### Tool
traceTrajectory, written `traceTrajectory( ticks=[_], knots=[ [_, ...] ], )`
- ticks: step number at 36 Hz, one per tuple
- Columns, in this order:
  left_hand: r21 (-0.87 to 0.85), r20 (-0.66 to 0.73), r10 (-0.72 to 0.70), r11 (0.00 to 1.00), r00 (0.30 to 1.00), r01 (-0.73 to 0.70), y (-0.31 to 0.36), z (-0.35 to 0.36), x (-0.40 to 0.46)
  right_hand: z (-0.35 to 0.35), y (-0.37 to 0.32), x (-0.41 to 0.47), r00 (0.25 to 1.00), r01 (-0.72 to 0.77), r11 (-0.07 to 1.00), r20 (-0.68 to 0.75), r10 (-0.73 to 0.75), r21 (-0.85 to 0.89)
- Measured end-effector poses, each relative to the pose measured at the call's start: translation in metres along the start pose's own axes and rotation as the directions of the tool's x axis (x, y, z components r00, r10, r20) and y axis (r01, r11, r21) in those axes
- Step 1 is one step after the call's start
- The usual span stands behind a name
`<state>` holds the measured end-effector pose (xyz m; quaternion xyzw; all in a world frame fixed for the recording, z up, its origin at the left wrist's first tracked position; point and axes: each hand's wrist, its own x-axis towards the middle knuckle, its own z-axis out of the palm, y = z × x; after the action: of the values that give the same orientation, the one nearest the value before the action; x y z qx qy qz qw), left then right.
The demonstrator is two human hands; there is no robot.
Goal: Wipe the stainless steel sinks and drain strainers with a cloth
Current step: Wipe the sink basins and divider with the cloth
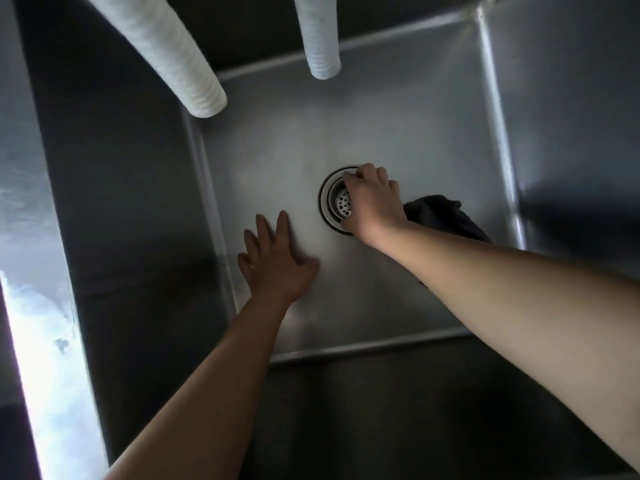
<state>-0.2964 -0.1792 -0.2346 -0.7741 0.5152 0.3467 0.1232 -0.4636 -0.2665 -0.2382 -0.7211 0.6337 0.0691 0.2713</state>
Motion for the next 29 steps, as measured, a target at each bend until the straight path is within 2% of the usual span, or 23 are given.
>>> traceTrajectory(
  ticks=[4,9,13,17,21,23,26,27,29],
  knots=[
    [-0.017,0.031,-0.008,1.000,0.999,0.008,-0.001,0.002,0.001,0.008,0.003,-0.002,0.999,0.019,1.000,-0.045,-0.020,-0.008],
    [-0.004,0.064,0.006,1.000,0.998,-0.005,-0.003,0.002,0.000,0.010,0.010,-0.005,0.999,0.024,1.000,-0.022,-0.024,0.011],
    [0.017,0.066,0.006,1.000,0.998,-0.007,-0.002,0.004,0.001,0.000,0.013,-0.019,0.999,-0.035,0.993,-0.019,0.037,0.113],
    [0.025,0.076,0.019,0.999,0.997,-0.021,-0.002,0.000,-0.002,-0.021,0.011,-0.060,0.980,-0.054,0.949,-0.164,0.110,0.311],
    [0.017,0.063,0.007,1.000,0.998,-0.008,0.002,-0.007,-0.005,-0.045,0.035,-0.106,0.935,-0.152,0.922,-0.249,0.251,0.357],
    [-0.004,-0.033,0.026,1.000,0.999,-0.026,0.009,-0.009,-0.009,-0.055,0.056,-0.116,0.901,-0.283,0.897,-0.226,0.370,0.339],
    [-0.078,-0.241,0.183,0.975,0.953,-0.207,0.032,-0.007,-0.018,-0.066,0.084,-0.115,0.844,-0.483,0.804,-0.060,0.533,0.347],
    [-0.105,-0.256,0.240,0.956,0.936,-0.274,0.041,-0.003,-0.020,-0.067,0.090,-0.114,0.838,-0.514,0.789,0.000,0.546,0.336],
    [-0.227,-0.138,0.311,0.914,0.940,-0.335,0.064,0.006,-0.023,-0.066,0.097,-0.109,0.853,-0.515,0.796,0.100,0.512,0.318]
  ],
)
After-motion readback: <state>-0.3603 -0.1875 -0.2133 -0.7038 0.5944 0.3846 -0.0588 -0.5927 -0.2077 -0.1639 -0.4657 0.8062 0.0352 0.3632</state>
